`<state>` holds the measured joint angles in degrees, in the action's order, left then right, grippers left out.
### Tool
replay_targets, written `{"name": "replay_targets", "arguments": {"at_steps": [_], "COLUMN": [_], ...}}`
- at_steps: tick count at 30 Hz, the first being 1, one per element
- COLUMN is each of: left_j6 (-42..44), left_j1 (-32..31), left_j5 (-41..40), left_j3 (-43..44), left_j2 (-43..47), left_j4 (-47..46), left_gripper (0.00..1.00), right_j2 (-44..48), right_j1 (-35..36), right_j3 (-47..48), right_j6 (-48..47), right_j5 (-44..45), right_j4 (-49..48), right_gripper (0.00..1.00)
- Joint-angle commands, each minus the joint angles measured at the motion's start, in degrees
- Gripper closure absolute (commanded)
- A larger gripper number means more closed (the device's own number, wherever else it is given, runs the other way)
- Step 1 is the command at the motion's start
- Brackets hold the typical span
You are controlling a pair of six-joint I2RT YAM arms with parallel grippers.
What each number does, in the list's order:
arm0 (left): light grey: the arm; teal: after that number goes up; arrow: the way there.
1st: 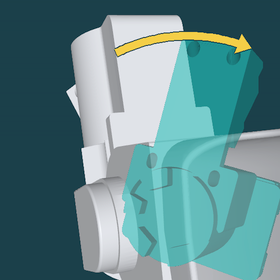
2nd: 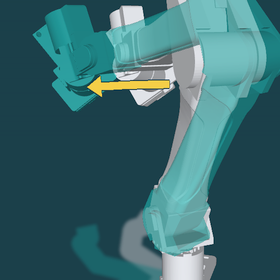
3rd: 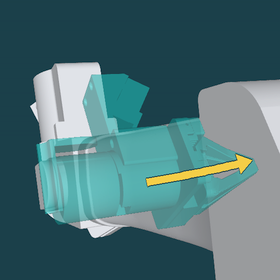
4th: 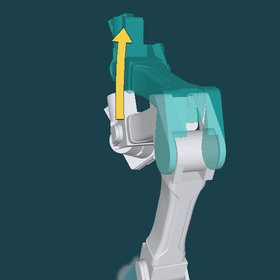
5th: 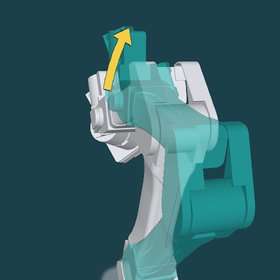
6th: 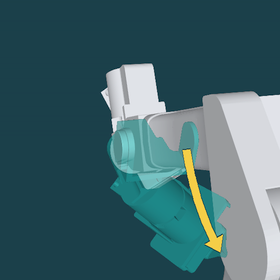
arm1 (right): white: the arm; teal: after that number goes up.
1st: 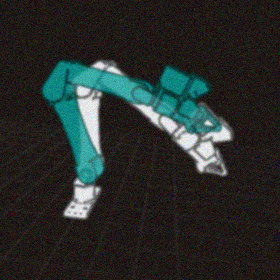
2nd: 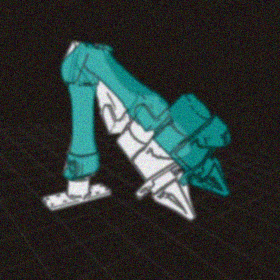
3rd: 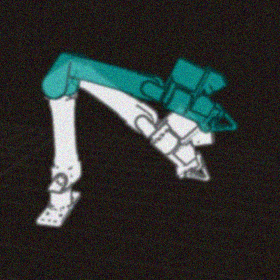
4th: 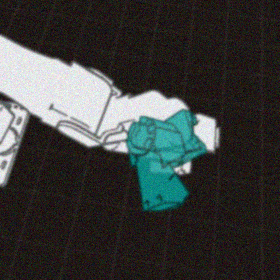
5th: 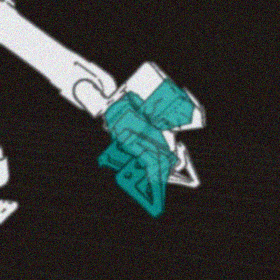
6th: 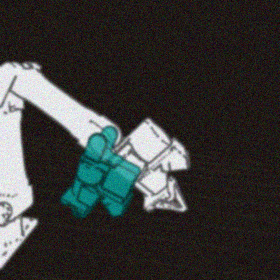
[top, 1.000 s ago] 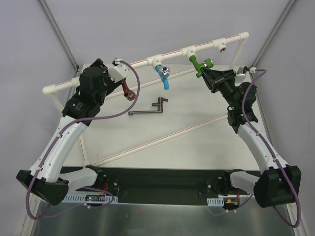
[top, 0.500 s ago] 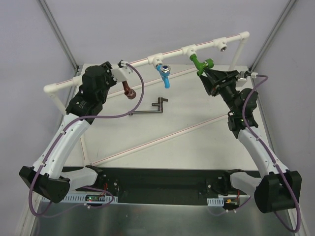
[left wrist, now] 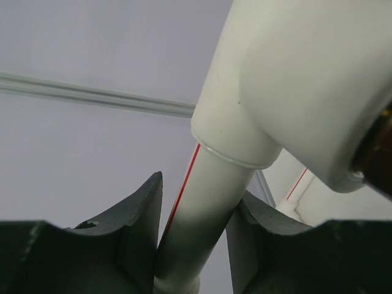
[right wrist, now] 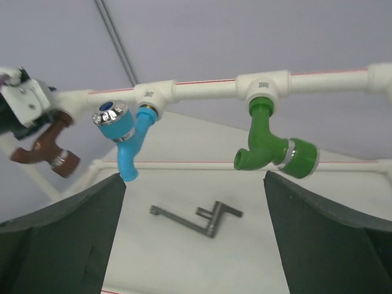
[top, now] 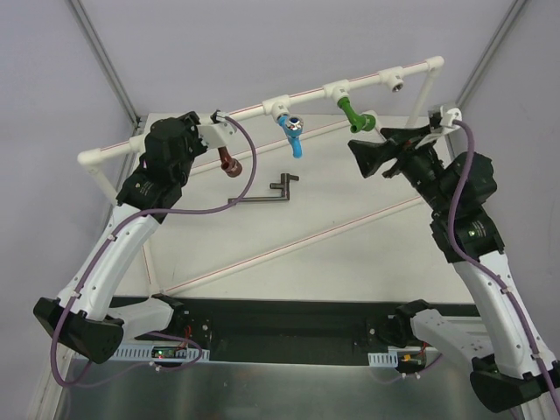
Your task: Install the water faucets
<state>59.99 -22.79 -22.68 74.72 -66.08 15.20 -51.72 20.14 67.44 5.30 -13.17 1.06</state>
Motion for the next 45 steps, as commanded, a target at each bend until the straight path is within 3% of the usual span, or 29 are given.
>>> {"name": "replay_targets", "arguments": {"at_steps": [1,8,15,18,24,29,30,35,36,40,42,45], "left_j6": [-15.8,-16.2,-16.5,-16.3,-16.1,-16.3,-16.3,-16.4,-16.4,-16.4,-16.4,-16.4], "left_j1": [0.5,0.5,0.5,0.5,0.5,0.5,0.5,0.5,0.5,0.5,0.5,0.5], "left_j5": [1.7,2.2,2.4,2.3,2.3,2.7,2.8,3.1,3.2,3.3,3.3,3.2], "left_j3": [-2.6,-3.1,-3.2,-3.3,-3.6,-3.7,-3.7,-3.8,-3.8,-3.9,-3.9,-3.9], "left_j2": [-1.3,-1.3,-2.0,-2.1,-2.4,-2.1,-2.0,-1.9,-1.9,-1.8,-1.8,-1.9], "left_j4": [0.5,0.5,0.4,0.4,0.4,0.5,0.4,0.5,0.4,0.4,0.5,0.5], "left_gripper": [0.95,0.97,0.98,0.98,0.99,0.99,0.99,0.99,0.99,0.99,0.99,0.99], "right_j2": [-4.5,-11.4,-16.9,-18.7,-18.8,-17.4,-17.4,-17.2,-17.4,-19.1,-20.4,-22.4], "right_j1": [4.5,6.4,8.5,8.5,8.4,6.1,5.7,0.4,-0.3,-3.3,-3.7,-4.0], "right_j3": [6.3,9.0,8.1,8.8,8.7,7.5,7.2,2.6,1.8,-1.9,-3.6,-5.6], "right_j6": [-35.4,-47.8,-48.2,-45.0,-29.4,-8.1,-5.5,19.1,28.1,48.7,58.4,66.5], "right_j5": [7.9,12.3,20.1,20.6,18.7,8.8,6.6,-6.6,-9.0,-12.0,-11.0,-9.3], "right_j4": [10.1,11.2,5.1,3.6,1.8,-0.6,-0.8,-16.4,-19.4,-39.7,-45.2,-56.5], "right_gripper": [0.04,0.04,0.01,0.07,0.40,0.61,0.70,0.94,0.98,0.98,0.98,0.98]}}
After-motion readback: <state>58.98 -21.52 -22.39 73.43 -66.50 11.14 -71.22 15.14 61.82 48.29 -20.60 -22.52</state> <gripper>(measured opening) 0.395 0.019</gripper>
